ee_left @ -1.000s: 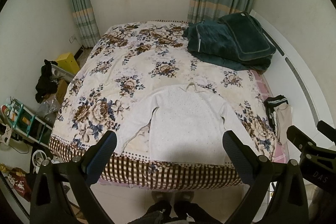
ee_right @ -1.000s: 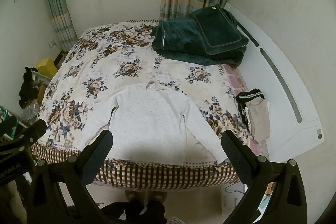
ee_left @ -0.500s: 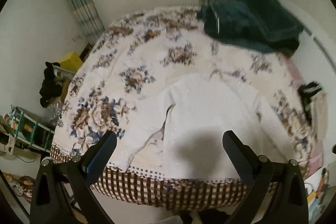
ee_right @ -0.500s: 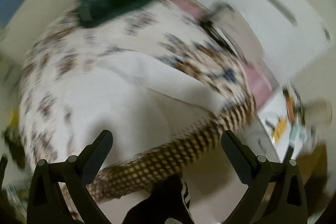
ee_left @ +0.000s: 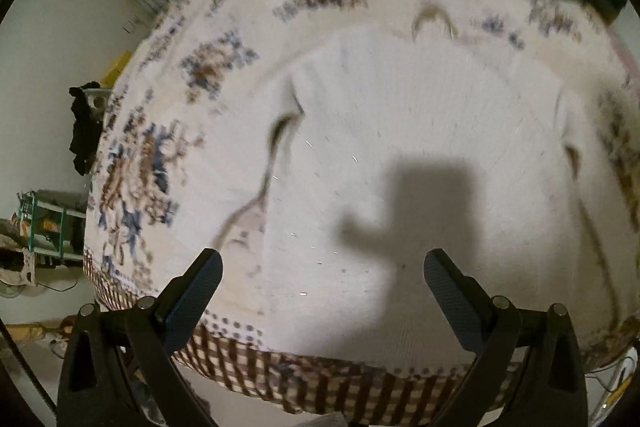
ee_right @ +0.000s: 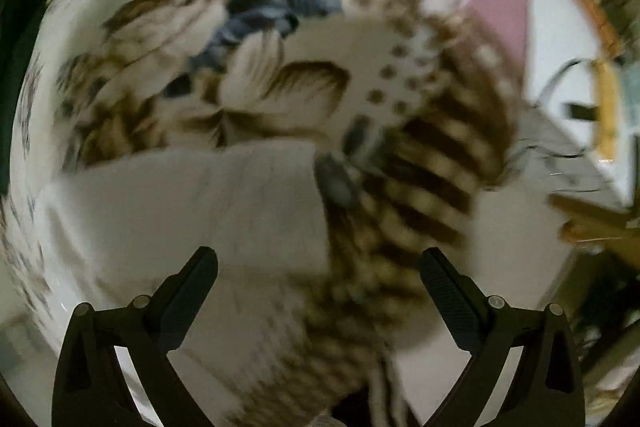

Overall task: Fold small clothes
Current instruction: 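Lower the right gripper to the sweater sleeve and grasp its cuff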

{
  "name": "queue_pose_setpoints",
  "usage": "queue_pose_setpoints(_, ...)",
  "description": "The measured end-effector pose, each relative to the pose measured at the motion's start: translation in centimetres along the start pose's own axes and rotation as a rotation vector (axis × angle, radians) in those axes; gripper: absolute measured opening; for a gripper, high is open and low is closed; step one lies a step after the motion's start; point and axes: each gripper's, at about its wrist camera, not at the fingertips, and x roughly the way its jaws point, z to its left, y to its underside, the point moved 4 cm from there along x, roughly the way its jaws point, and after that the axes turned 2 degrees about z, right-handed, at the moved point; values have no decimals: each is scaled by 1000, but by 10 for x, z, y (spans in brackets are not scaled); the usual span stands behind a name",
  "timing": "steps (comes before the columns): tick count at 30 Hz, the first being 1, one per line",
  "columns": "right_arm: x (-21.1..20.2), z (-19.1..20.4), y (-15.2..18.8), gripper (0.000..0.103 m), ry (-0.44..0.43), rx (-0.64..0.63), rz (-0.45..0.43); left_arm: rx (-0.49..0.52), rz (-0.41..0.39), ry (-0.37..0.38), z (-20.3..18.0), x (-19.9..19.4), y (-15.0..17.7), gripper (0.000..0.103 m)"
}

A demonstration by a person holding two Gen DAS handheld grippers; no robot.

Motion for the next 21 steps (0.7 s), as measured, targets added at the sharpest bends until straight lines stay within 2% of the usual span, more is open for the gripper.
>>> queue_pose_setpoints(3, 41, 1, -14, 95, -76, 42, 38, 30, 42, -13, -19, 24, -3, 103)
queue_pose_setpoints(5, 50, 5, -15, 88, -52, 13, 20, 38, 59, -17, -29, 34, -8, 103)
queue_pose_setpoints(6, 48, 7, -14, 68, -41, -11, -5, 39, 66, -20, -34, 37, -10, 103)
queue_pose_setpoints(7, 46, 9, -13, 37, -33, -35, -18, 37, 68, -19, -38, 38, -13, 103)
queue_pose_setpoints(8, 44, 10, -12, 19, -37, -60, -19, 35, 65, -15, -40, 40, -17, 103)
queue_pose_setpoints(9, 38, 9, -13, 10, -65, -75, -20, 33, 61, -9, -43, 41, -22, 103)
queue_pose_setpoints(11, 22, 10, -16, 7, -95, -101, -47, 33, 49, 0, -50, 43, -30, 103)
queue_pose_setpoints(17, -57, 5, -79, 7, -105, -146, -250, -3, 12, 55, -57, 61, -56, 103)
queue_pose_setpoints(19, -74, 25, -97, 7, -125, -159, -270, -29, 7, 87, -56, 71, -62, 103)
queue_pose_setpoints(21, -94, 58, -100, 7, -139, -181, -287, -49, 6, 105, -54, 82, -66, 103)
